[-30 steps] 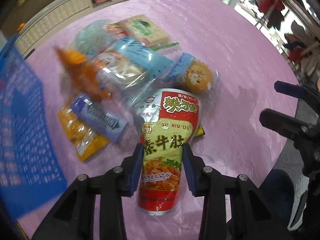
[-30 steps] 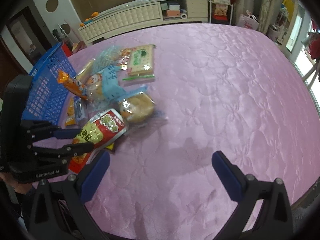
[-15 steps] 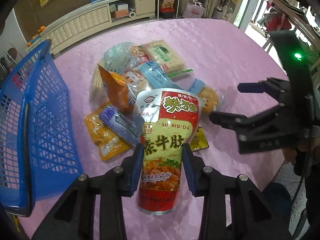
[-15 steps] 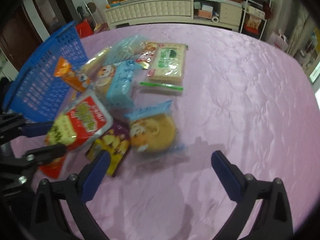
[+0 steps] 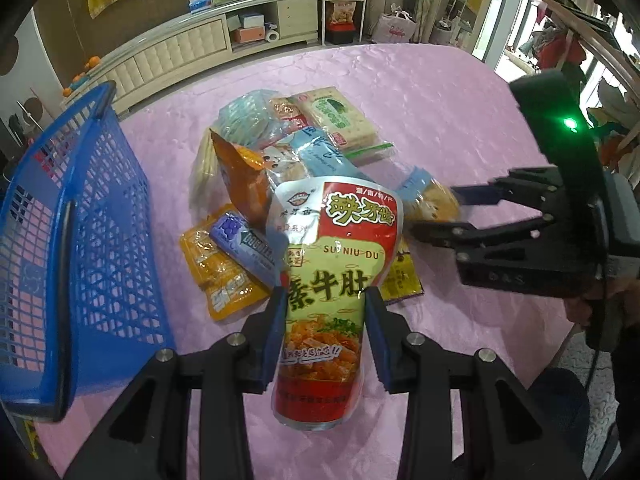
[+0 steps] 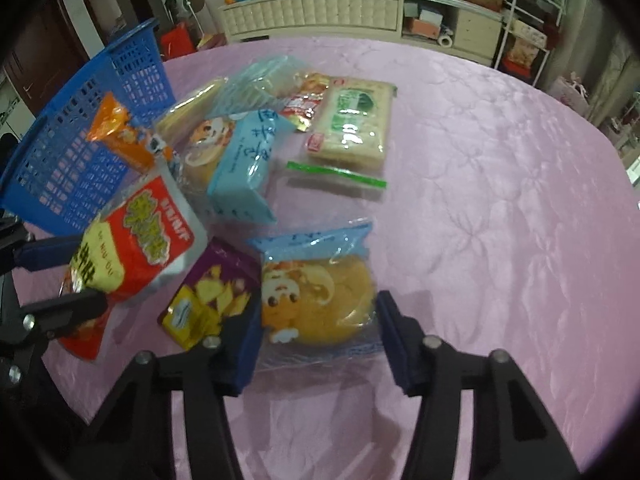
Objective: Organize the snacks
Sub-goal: 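Lift the pouch with the left tool while the right tool grasps the bread bun bag, then carry both bags over the blue basket and open both tools to drop them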
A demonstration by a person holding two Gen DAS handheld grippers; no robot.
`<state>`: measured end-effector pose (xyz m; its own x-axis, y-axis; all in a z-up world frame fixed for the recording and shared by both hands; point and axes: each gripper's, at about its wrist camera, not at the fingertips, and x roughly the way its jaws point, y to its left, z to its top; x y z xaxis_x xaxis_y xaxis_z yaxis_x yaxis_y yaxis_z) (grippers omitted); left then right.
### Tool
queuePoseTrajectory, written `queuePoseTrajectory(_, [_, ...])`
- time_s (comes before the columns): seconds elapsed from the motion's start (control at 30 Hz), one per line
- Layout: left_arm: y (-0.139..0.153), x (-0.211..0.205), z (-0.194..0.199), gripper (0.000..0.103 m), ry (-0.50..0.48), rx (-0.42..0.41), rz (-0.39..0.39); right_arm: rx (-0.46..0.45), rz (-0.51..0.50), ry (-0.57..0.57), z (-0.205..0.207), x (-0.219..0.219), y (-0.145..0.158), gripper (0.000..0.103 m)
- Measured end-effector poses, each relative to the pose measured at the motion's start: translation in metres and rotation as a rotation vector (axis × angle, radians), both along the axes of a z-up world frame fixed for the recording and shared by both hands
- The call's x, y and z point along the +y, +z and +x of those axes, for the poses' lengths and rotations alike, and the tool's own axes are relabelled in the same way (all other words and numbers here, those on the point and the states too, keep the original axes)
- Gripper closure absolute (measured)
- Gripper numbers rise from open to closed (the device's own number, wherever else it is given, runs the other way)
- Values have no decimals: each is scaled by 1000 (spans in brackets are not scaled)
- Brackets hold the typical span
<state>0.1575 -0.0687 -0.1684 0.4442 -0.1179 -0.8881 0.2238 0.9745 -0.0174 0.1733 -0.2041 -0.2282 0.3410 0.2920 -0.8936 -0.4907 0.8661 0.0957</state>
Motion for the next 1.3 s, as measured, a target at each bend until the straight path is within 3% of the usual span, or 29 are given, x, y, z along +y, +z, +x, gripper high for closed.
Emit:
queuePoseTrajectory(0.27, [31, -2, -30, 67, 8, -46, -4, -24, 57, -52, -42, -16, 46, 45])
queuePoseTrajectory(0.63, [106, 21, -78, 67, 38, -168, -18, -143, 86, -34, -97, -7, 130, 45])
queuePoseTrajectory(1.07, [157, 101, -109, 66, 157, -242, -29, -229, 113, 0, -112, 48, 180, 44])
queuePoseTrajectory(1.3, [176, 147, -109, 66, 206, -263, -23, -219, 150, 39, -100, 89, 193, 44])
